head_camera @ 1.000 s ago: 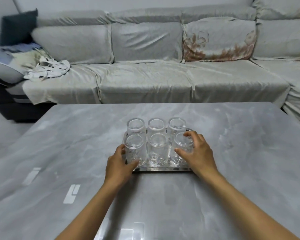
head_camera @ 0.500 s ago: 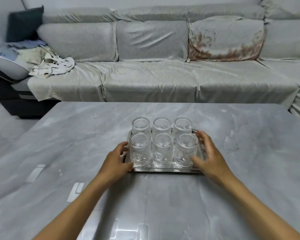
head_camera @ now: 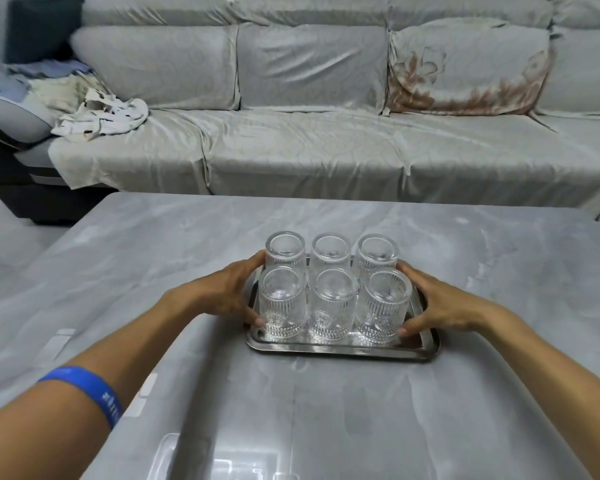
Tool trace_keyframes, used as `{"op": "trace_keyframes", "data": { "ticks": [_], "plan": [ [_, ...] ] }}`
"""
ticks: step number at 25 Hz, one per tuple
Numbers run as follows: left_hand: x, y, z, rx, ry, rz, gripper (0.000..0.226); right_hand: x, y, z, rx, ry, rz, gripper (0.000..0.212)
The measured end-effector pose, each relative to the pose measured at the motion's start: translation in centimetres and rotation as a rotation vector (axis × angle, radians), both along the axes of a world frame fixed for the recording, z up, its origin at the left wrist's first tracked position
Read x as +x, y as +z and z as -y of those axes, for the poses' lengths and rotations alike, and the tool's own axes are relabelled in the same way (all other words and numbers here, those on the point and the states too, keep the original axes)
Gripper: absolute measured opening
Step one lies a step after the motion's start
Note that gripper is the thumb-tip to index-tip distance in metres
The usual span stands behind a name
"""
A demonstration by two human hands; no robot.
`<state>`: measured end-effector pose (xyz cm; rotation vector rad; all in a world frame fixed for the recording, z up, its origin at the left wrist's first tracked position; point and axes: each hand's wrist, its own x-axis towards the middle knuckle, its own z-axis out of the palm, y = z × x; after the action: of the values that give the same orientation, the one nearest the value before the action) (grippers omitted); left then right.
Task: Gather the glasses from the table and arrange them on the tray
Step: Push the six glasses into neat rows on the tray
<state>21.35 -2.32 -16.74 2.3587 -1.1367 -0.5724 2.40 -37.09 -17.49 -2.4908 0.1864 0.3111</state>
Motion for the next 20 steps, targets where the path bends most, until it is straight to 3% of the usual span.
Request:
{"op": "trace_keyframes", "data": {
  "ticks": [5,8,10,12,13,16,18,20],
  "plan": [
    [-0.2,-0.7,-0.3,-0.057,0.002,-0.004,0.111,0.0,0.4,-0.5,0.027,0.014,0.014,0.128],
    [0.8,1.3,-0.9,0.140,-0.010,0.107,0.119,-0.5,2.8,-0.3,-0.217,0.043,-0.053,0.118],
    [1.1,3.9,-1.3,0.085,0.095,0.193,0.092,-0.5,5.6,-0.1,-0.402,-0.037,0.167,0.089],
    [-0.5,6.5,0.2,-0.167,0.144,0.304,0.061,0.1,8.4,-2.0,-0.394,-0.114,0.462,0.060],
    [-1.8,7.4,1.8,-0.237,0.102,0.409,0.051,0.9,9.3,-3.7,-0.387,-0.080,0.512,0.052],
    [-4.9,7.8,7.3,-0.097,-0.125,0.604,0.056,3.6,9.0,-8.9,-0.593,0.112,0.370,0.058],
    [-5.4,7.4,9.0,0.105,-0.139,0.571,0.062,4.4,7.7,-10.3,-0.672,0.121,0.270,0.061],
    [-4.9,7.0,9.3,0.142,-0.102,0.499,0.058,4.7,6.7,-10.3,-0.607,0.061,0.271,0.057]
  ]
}}
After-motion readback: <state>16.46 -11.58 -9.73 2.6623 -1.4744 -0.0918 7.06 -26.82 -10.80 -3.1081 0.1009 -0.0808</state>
